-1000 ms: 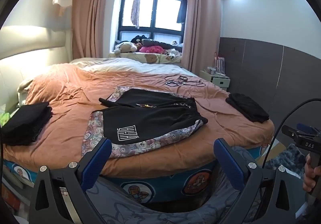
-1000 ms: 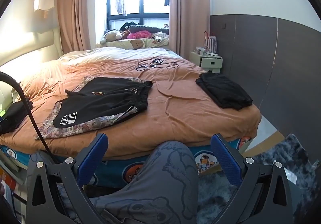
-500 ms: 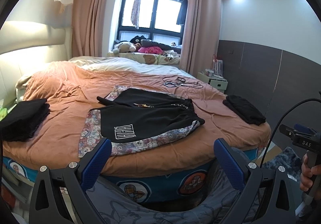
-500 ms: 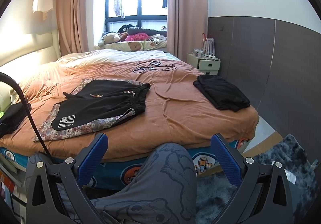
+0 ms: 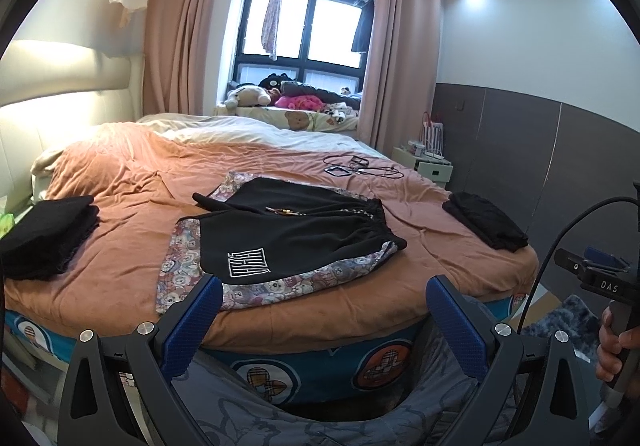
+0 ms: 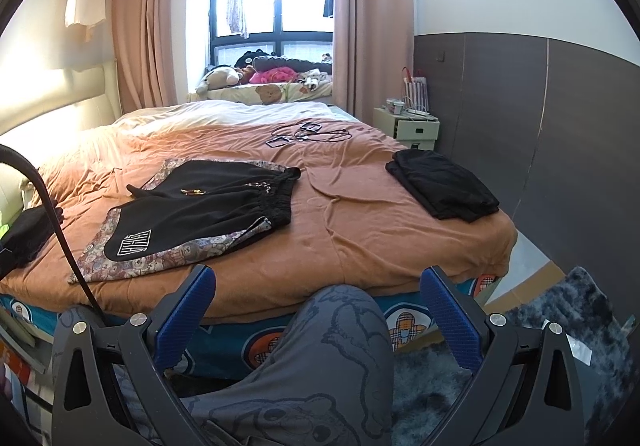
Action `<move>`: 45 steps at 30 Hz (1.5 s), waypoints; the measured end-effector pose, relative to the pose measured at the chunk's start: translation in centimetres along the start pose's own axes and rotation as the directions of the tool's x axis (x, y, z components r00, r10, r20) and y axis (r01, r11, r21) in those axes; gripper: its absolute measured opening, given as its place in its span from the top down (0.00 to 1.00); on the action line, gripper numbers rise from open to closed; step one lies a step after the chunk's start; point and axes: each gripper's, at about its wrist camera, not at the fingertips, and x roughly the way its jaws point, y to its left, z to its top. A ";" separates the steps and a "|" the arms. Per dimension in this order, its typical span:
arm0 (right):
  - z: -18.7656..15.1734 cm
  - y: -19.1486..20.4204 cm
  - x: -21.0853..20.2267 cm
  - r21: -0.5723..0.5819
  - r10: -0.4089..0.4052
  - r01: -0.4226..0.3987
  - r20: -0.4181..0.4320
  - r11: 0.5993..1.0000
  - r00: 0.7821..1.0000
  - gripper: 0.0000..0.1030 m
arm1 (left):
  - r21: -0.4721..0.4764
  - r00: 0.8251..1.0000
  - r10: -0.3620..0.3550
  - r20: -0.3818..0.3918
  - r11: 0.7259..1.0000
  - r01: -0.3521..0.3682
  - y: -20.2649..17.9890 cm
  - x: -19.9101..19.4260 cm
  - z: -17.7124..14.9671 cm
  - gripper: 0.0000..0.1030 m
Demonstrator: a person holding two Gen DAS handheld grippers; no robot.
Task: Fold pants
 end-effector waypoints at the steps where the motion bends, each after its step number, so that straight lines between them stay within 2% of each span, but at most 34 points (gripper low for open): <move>1: 0.0 0.0 0.0 0.000 0.000 0.000 -0.001 1.000 1.000 0.00 | 0.000 1.000 0.000 0.000 1.000 0.000 0.0 0.0 0.0 0.00; 29: 0.0 0.4 0.0 -0.015 0.012 -0.012 0.000 1.000 1.000 0.00 | -0.015 1.000 0.011 0.005 1.000 -0.011 1.0 0.2 -0.8 0.00; 34: 0.4 0.3 0.9 0.009 0.051 -0.051 -0.025 0.999 0.998 0.00 | -0.025 1.000 0.019 -0.005 1.000 -0.019 1.6 0.8 -1.0 0.00; 45: 2.0 -0.3 4.8 0.008 0.056 -0.056 -0.075 0.998 0.996 0.00 | -0.092 0.997 0.055 -0.045 0.994 -0.059 4.5 4.2 -1.1 0.00</move>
